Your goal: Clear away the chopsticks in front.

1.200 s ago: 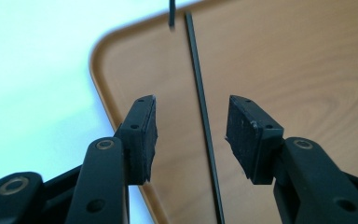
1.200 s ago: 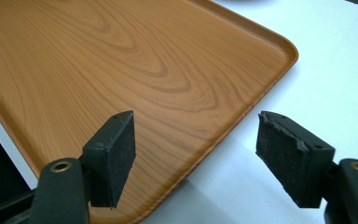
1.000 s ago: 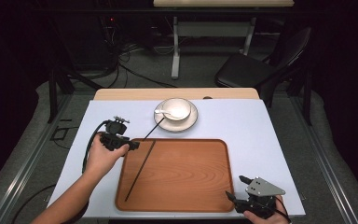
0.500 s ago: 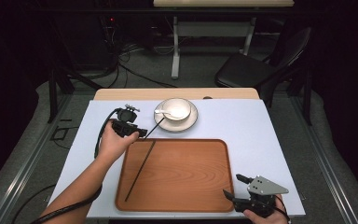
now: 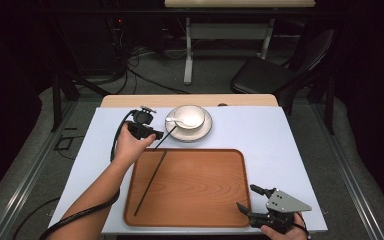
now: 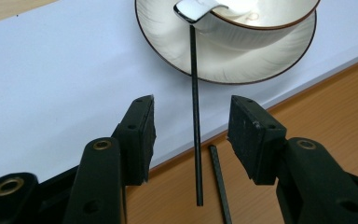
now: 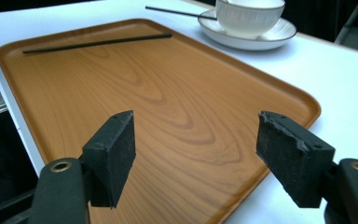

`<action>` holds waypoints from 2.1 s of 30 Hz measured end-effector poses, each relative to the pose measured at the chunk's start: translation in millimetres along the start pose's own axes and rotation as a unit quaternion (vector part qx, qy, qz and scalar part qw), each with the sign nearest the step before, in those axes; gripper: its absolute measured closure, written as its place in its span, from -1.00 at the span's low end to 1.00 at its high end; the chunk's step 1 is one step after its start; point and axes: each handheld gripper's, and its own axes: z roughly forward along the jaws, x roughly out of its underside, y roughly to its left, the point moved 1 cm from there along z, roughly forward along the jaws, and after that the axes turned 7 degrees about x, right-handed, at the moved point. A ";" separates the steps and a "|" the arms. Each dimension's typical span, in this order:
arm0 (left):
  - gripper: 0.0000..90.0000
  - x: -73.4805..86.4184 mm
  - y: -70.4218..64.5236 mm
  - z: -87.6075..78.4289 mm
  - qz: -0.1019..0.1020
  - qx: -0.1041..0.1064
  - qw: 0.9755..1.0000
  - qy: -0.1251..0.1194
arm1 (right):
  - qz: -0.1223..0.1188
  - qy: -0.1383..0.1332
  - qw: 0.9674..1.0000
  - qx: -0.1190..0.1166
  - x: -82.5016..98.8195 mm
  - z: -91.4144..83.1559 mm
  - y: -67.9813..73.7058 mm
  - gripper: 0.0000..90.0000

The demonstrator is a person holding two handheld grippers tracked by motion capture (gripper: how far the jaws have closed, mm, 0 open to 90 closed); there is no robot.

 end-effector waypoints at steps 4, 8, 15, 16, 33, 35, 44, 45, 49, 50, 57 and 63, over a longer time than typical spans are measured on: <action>0.14 -3.1 -0.1 3.9 0.000 -0.002 1.000 -0.001 | 0.011 -0.010 1.000 0.000 3.0 -1.5 -2.1 -0.37; 0.15 -8.2 0.5 5.6 0.000 -0.004 1.000 0.000 | 0.023 -0.013 1.000 0.002 5.6 -1.7 -5.3 -0.37; 0.16 -15.9 1.6 15.3 -0.011 -0.009 1.000 0.006 | 0.021 -0.009 1.000 0.005 6.3 -1.6 -6.0 -0.37; 0.17 -16.1 1.7 17.5 -0.013 -0.009 1.000 0.007 | 0.021 -0.009 1.000 0.005 6.3 -1.6 -6.0 -0.37; 0.41 -13.5 -1.5 58.3 -0.026 -0.010 0.996 0.080 | 0.022 -0.009 1.000 0.004 6.6 -2.4 -6.7 -0.37; 0.48 -14.0 -0.5 61.4 -0.032 -0.015 0.995 0.089 | 0.021 -0.008 1.000 0.004 6.7 -2.4 -6.8 -0.37; 0.90 -16.8 0.8 65.6 -0.058 -0.026 0.993 0.103 | 0.021 -0.009 1.000 0.005 7.0 -3.2 -7.2 -0.37; 0.91 -16.7 0.9 65.6 -0.057 -0.027 0.993 0.104 | 0.020 -0.009 1.000 0.005 7.0 -3.3 -7.5 -0.37; 0.92 -15.2 2.3 64.2 -0.067 -0.025 0.992 0.099 | 0.019 -0.009 1.000 0.006 6.9 -3.4 -7.4 -0.37; 0.92 -14.9 3.5 63.0 -0.069 -0.022 0.992 0.101 | 0.019 -0.010 1.000 0.005 7.0 -3.3 -7.4 -0.37; 0.92 -10.1 11.2 49.9 -0.082 -0.021 0.993 0.077 | 0.019 -0.009 1.000 0.008 7.3 -3.8 -8.0 -0.37; 0.92 0.3 20.5 27.6 -0.098 -0.022 0.993 0.058 | 0.020 -0.009 1.000 0.012 7.6 -4.4 -9.6 -0.37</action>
